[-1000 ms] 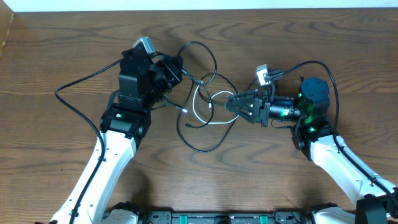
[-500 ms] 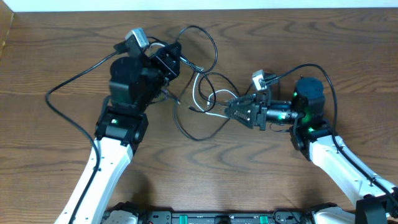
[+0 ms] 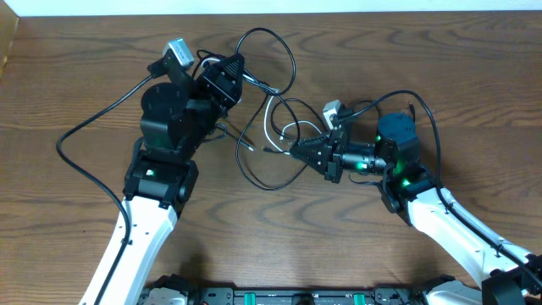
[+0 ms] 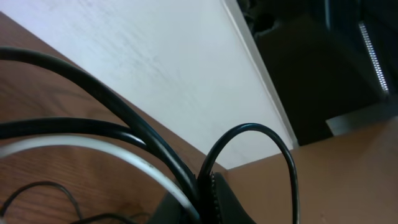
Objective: Untangle cables
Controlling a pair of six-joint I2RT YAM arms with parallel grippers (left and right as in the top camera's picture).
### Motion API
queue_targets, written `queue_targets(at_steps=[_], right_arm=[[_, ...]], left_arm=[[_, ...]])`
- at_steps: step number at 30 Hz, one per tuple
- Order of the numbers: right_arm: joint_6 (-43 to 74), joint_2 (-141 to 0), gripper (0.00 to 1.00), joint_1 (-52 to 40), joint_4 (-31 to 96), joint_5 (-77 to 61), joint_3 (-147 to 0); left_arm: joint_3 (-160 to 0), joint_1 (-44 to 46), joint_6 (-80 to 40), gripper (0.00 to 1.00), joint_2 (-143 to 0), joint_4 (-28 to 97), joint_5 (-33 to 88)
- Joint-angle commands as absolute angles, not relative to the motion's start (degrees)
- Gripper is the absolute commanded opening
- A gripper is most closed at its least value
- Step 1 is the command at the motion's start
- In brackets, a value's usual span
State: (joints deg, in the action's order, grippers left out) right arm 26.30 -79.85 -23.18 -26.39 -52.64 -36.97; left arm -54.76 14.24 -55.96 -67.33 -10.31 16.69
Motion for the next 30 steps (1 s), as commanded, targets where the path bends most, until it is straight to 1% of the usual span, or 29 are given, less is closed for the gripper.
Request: queue_targets(at_steps=[1,5,9,12,13,14,16,17,18,20,26,30], right_arm=[[25.69,-79.40,0.01,-23.29,-26.35,-47.37,-37.28],[28.95,-79.40,0.01,-23.31,-27.38,-44.29,-37.28],[29.30,-79.40,0.01,-23.31,-30.70,-44.58,-37.28],[29.04,-79.40,0.02,-23.24,-30.44,-45.45,-37.28],[29.08,-79.40,0.04,-23.20,-30.04,-45.60,-37.28],[29.10,-79.40,0.10,-23.18,-29.74,-45.58,-37.28],[30.52,-79.40,0.32,-23.18,-29.78,-45.54,-37.28],[31.38,-79.40,0.40,-23.11,-29.85,-45.47,-37.28],[32.64,-79.40,0.45,-22.94,-30.11,-45.47,-37.28],[35.03,-79.40,0.49,-22.33,-30.63,-45.58,-37.28],[36.21,-79.40,0.51,-22.11,-34.85,-48.62,-37.28],[36.18,-79.40,0.56,-22.31,-37.87,-52.21,-37.28]], left_arm=[[-55.64,14.04,-56.69,0.07,-65.78,-10.33,19.62],[-55.64,14.04,-56.69,0.07,-65.80,-8.49,21.74],[-55.64,14.04,-56.66,0.07,-65.80,-6.33,21.85],[-55.64,14.02,-56.64,0.08,-65.78,-6.35,20.27],[-55.64,14.00,-56.18,0.08,-65.78,-6.33,18.94],[-55.64,13.82,-55.24,0.07,-65.78,-6.31,17.72],[-55.64,12.88,-51.33,0.08,-65.80,-5.80,15.75],[-55.61,12.32,-50.35,0.08,-65.80,-5.41,15.79],[-55.64,11.53,-49.98,0.07,-65.78,-4.67,16.01],[-55.64,10.20,-49.98,0.07,-65.78,-2.66,16.05],[-55.64,8.91,-49.98,0.07,-65.80,0.05,16.03],[-55.64,8.91,-51.00,0.07,-65.80,-0.05,17.32]])
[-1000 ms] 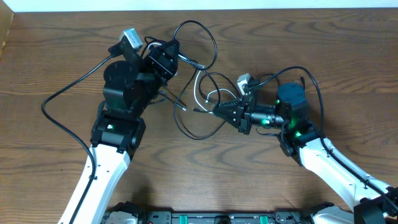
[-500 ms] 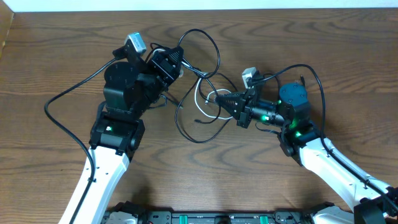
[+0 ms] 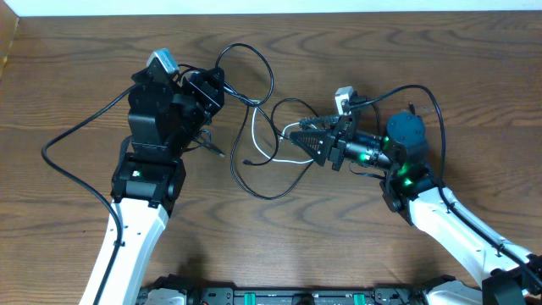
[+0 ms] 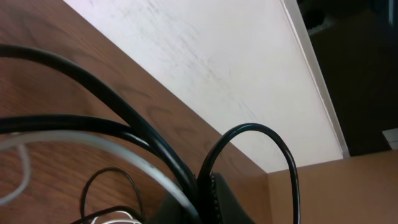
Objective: Untangle cables
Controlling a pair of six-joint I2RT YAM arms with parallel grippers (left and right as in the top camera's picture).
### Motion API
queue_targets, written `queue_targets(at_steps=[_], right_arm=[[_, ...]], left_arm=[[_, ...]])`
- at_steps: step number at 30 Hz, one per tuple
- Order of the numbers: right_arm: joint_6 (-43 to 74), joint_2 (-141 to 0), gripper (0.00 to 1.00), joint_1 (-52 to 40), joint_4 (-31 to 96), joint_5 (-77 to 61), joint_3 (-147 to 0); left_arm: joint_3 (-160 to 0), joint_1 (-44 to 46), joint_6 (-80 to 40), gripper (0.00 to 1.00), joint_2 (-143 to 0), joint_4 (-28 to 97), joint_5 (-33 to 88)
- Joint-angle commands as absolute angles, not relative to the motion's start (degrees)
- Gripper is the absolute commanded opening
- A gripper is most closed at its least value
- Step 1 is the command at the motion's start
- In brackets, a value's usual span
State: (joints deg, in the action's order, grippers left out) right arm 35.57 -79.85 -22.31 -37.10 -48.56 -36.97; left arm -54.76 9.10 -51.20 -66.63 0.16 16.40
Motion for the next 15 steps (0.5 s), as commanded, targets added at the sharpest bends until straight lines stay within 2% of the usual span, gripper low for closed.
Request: queue_targets(at_steps=[1,4,10,12,15], right_arm=[[36.16,-79.40,0.59,-22.48,-38.17,-53.17,-37.28],[34.50,-79.40,0.62,-23.46,-38.13,-54.78,-37.28],[30.57,-79.40,0.63,-25.98,-35.77,-52.80,-37.28],[30.50,-79.40,0.60,-25.98,-35.46,-52.29,-37.28],[29.63,-79.42,0.49,-25.98,-34.85,-51.94,-37.28]], left_arm=[[-55.64,8.91,-51.77,0.07,-65.80,-0.03,18.04],[-55.61,8.93,-51.94,0.07,-65.80,-0.43,20.45],[-55.64,8.93,-56.29,0.07,-65.80,-0.69,24.21],[-55.61,8.91,-56.31,0.07,-65.80,-0.71,25.06],[-55.64,8.91,-56.58,0.08,-65.78,-0.69,25.74]])
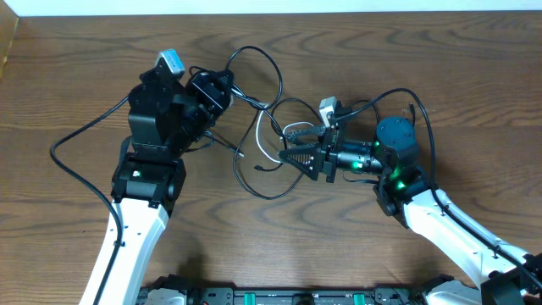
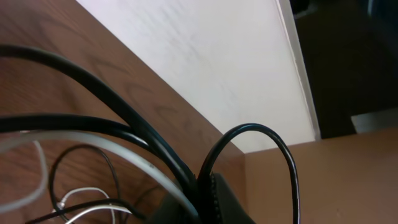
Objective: Untangle cables
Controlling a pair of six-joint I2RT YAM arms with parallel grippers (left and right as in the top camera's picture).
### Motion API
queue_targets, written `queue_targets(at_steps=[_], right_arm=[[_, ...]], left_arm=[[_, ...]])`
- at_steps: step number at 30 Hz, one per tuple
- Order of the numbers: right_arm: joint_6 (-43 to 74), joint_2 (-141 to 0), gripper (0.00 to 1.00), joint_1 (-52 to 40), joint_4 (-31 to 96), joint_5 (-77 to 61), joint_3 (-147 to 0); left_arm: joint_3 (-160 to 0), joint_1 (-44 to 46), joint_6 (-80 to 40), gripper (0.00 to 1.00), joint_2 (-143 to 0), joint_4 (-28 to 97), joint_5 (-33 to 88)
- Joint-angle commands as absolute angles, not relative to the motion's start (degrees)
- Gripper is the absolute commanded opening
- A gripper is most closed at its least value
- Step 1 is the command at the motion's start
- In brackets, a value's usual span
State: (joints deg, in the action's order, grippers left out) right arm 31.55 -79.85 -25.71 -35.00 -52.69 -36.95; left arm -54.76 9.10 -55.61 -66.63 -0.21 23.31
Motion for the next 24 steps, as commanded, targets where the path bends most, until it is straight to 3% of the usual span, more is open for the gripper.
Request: queue_targets(at_steps=[1,5,7,13,24], right_arm=[[29.54,-79.42,0.43,-25.98,-34.57,-51.92,-37.28],[29.50,-79.42,0.12,-25.98,-33.69,-51.77,-37.28],[29.52,-79.42,0.02,-25.98,-33.63,-51.72,-37.28],[30.22,-79.42,0.01,-25.50,-33.67,-49.47,-37.28],[47.62,-79.42,0.01,-16.91,-39.33,-45.80,-37.28]], left_arm=[[-55.64,8.91,-56.75,0.07,-65.78,-0.91,26.15],[-55.64,8.91,-57.34,0.07,-65.80,-2.04,27.90],[-55.64,8.91,-57.32,0.08,-65.78,-2.44,28.80],[-55.64,8.88,-57.28,0.08,-65.80,-2.44,30.06],[-55.64,8.91,-48.05,0.07,-65.84,-2.48,40.03]])
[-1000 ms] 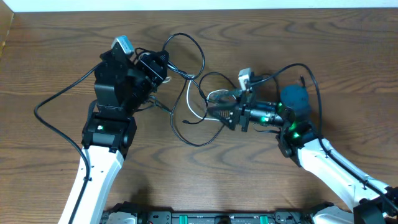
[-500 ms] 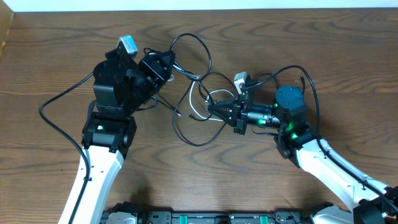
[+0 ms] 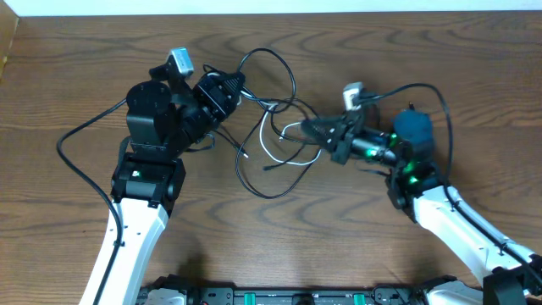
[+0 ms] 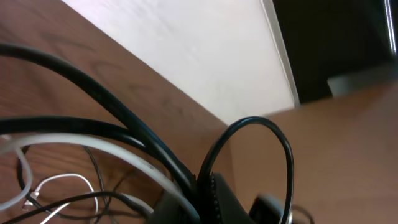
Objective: Untangle cables
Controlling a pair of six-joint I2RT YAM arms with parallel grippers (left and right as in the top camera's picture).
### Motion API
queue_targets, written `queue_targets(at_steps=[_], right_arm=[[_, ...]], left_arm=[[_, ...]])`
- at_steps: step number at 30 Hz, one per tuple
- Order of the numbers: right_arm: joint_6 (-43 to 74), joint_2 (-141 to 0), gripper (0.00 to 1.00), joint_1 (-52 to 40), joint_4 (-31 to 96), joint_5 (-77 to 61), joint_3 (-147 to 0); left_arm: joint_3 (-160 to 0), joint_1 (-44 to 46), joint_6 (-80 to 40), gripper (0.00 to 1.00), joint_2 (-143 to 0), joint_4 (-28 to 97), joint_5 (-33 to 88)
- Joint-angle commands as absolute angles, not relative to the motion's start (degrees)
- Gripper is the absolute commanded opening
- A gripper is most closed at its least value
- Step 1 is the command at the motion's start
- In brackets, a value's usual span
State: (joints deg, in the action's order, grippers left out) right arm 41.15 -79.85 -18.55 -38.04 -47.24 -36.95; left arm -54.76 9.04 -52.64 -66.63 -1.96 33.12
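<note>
A tangle of black cables (image 3: 269,78) and a thin white cable (image 3: 273,142) lies between my arms in the overhead view. My left gripper (image 3: 222,93) is at the tangle's left end. In the left wrist view its fingers (image 4: 214,199) are shut on two black cables (image 4: 124,118) and a white one (image 4: 93,144). My right gripper (image 3: 315,129) points left at the tangle's right end and looks shut on the white cable. A white plug (image 3: 353,91) sits just above the right wrist.
A long black lead (image 3: 80,135) runs from the left arm out over the wooden table (image 3: 271,246) to the left. A lower black loop (image 3: 267,188) lies towards the front. The table's far edge meets a white wall (image 4: 186,50).
My right gripper has moved up and to the right with the white cable and plug. The left gripper has shifted slightly right. The loops between them are drawn out more.
Both grippers held the tangle throughout. First they were close together, then the left arm stood further left and the right higher. After that the right gripper was lower and nearer the middle. Now it is up and to the right.
</note>
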Motion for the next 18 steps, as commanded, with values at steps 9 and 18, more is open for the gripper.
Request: queue_targets(at_steps=[9,18], right_arm=[[52.23,-79.42,0.01,-16.12,-48.05,-45.32,-37.28],[55.72,-79.42,0.01,-13.65,-52.03,-45.63,-37.28]], left_arm=[[-55.64,8.91,-34.87,0.07,-65.84,-2.46,58.89],[-55.64,8.51,-26.81,0.07,-65.84,-2.44,65.80]])
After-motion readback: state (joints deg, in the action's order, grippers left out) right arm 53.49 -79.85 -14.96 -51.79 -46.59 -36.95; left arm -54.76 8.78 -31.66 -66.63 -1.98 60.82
